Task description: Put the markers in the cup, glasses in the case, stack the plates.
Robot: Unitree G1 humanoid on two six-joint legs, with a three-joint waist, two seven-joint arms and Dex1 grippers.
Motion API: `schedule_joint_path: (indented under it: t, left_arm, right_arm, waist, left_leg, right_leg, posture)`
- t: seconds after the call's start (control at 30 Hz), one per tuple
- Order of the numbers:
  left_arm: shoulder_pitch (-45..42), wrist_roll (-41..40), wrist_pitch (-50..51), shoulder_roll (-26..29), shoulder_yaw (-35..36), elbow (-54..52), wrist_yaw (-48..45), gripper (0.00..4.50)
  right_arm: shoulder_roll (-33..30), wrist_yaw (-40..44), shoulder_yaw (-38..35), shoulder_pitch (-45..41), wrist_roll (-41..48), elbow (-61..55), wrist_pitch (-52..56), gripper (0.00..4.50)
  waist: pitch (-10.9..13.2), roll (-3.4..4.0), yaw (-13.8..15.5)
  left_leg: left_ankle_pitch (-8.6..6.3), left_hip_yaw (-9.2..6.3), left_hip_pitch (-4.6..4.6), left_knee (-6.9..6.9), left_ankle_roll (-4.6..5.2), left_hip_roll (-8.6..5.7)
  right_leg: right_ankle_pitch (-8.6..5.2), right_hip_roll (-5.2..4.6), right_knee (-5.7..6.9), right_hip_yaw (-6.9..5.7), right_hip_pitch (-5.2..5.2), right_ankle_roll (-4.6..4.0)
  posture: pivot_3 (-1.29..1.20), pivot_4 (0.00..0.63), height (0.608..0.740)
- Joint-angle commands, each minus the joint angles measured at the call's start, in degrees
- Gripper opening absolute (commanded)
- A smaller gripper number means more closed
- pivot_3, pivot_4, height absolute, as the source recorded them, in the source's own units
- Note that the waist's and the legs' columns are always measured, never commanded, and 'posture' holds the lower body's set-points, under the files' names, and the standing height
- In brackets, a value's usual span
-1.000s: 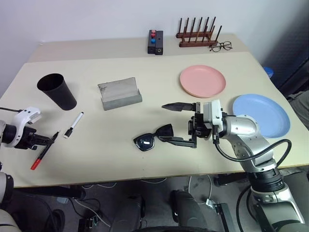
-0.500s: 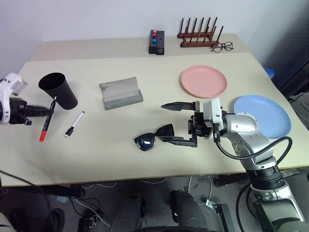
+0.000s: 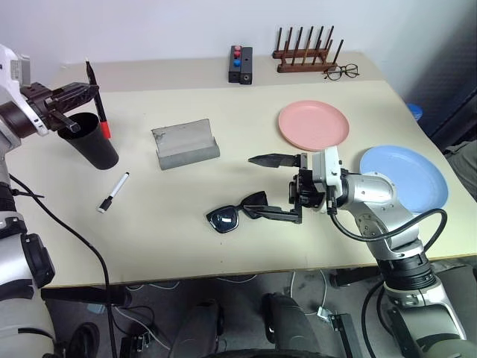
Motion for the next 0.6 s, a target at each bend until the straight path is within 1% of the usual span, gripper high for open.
schedule_joint_path:
  t: [0.03,0.13,0.2,0.33,0.6]
  left_arm:
    - [-3.58,1.29,-11.65,1.00,2.60,4.88,5.62,0.02]
    - [-4.82,1.07,-17.09,0.86,3.43,9.24,7.82,0.02]
    - [-5.68,0.45,-19.65,0.69,4.38,12.85,8.80,0.02]
    - [-5.07,2.62,-26.68,0.21,3.29,15.86,11.79,0.02]
    - [-3.74,2.62,-29.53,-0.87,3.50,19.18,12.24,0.02]
  right_arm:
    - [1.55,-2.50,-2.54,-1.84,1.37,0.02,-0.26,4.50]
    - [2.67,-3.98,-3.87,-2.59,2.50,1.16,0.29,4.50]
    - [3.44,-4.73,-4.43,-2.81,2.56,1.90,-0.05,4.50]
    - [4.09,-5.06,-4.29,-2.70,2.05,2.53,-0.48,4.50]
    - [4.44,-7.18,-5.02,-2.89,1.21,3.76,-0.70,4.50]
  waist:
    - [0.00,0.00,0.02]
    - [0.00,0.00,0.09]
    - [0.00,0.00,0.09]
    - [-0.01,-0.02,0.09]
    - [-0.01,-0.02,0.03]
  left_leg:
    - [0.00,0.00,0.01,0.00,0.00,0.00]
    - [0.14,0.01,0.00,0.00,-0.25,-0.02]
    - [0.14,0.01,0.01,0.00,-0.25,-0.02]
    - [0.12,0.01,0.00,0.00,-0.21,-0.03]
    - [0.07,0.01,0.00,0.01,-0.12,-0.04]
  right_leg:
    - [0.00,0.00,0.00,0.00,0.00,0.00]
    - [0.00,-0.02,-0.01,0.01,0.00,0.01]
    - [0.00,-0.02,-0.01,0.01,0.02,0.01]
    - [0.01,-0.02,0.00,0.00,0.01,0.01]
    - [0.01,-0.02,0.01,0.00,0.01,0.01]
  posture:
    - [0.00,0.150,0.740]
    - [0.00,0.150,0.740]
    - [0.00,0.150,0.740]
    - [0.00,0.150,0.740]
    - [0.00,0.150,0.740]
